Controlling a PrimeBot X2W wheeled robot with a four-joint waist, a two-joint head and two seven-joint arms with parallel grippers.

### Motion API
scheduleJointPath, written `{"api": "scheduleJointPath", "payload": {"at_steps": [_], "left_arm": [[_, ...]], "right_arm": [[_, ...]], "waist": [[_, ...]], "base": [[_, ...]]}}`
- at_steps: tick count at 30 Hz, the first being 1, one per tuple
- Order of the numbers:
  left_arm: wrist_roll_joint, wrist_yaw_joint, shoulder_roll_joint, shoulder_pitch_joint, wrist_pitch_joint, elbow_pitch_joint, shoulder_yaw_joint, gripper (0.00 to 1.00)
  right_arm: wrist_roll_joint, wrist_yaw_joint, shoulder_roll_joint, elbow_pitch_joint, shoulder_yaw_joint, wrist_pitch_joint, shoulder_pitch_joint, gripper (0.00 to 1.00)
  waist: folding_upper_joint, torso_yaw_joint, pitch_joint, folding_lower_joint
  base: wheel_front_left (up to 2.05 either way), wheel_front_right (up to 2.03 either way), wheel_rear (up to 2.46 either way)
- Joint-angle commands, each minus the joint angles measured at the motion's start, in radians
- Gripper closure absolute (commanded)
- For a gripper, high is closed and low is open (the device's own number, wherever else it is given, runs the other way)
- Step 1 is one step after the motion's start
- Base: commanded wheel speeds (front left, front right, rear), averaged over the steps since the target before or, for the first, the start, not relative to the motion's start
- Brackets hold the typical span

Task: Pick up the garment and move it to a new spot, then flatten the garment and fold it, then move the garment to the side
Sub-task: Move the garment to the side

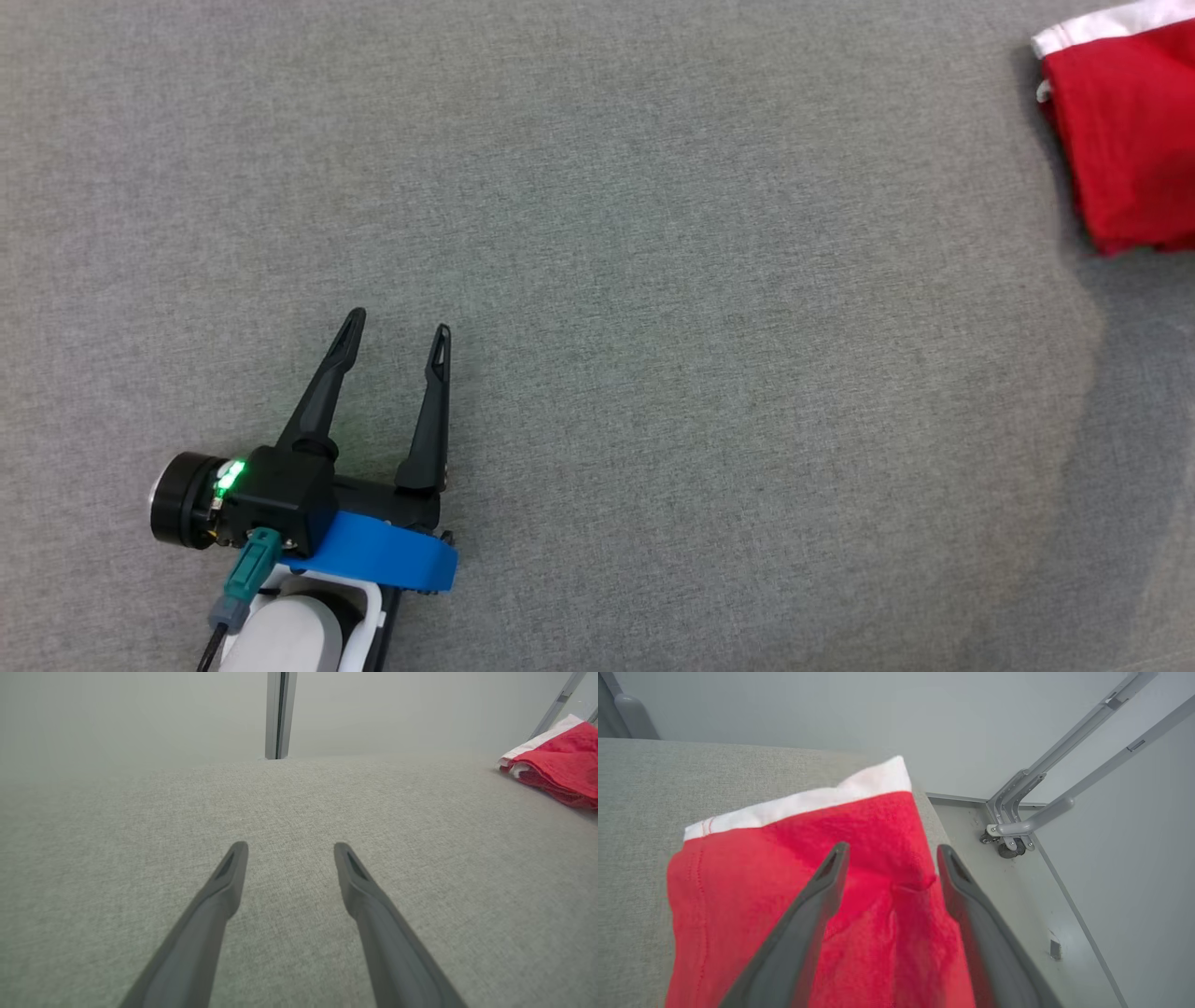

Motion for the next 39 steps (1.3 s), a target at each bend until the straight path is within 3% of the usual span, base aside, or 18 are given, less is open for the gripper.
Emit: {"api": "scheduleJointPath", "payload": {"at_steps": [1,16,23,31,39], "left_arm": [[-0.004,0.005,0.000,-0.008,-0.007,0.002,0.001,0.00],[-0.062,0.012,-0.018,-0.025,-0.068,0.088,0.037,0.00],[-0.127,0.036,-0.025,0.006,-0.121,0.206,0.117,0.00],[-0.172,0.046,-0.052,0.089,-0.151,0.305,0.169,0.00],[-0.190,0.035,-0.087,0.200,-0.157,0.347,0.159,0.00]], "right_arm": [[-0.012,0.000,0.008,0.005,-0.003,-0.022,-0.020,0.00],[-0.004,0.000,0.127,0.053,0.134,-0.202,-0.018,0.00],[0.040,0.000,0.236,0.065,0.192,-0.293,0.052,0.00],[0.020,0.000,0.343,0.019,0.184,-0.397,0.246,0.00],[-0.003,0.000,0.407,-0.173,0.142,-0.427,0.536,0.00]], "waist": [[0.0000,0.002,0.000,-0.0001],[0.0000,-0.010,-0.114,-0.0001],[0.0000,0.004,-0.242,-0.0001],[0.0000,0.052,-0.381,-0.0001],[0.0000,0.110,-0.456,-0.0001]], "base": [[0.00,0.00,0.00],[0.00,0.00,0.00],[0.00,0.00,0.00],[0.00,0.00,0.00],[0.00,0.00,0.00]]}}
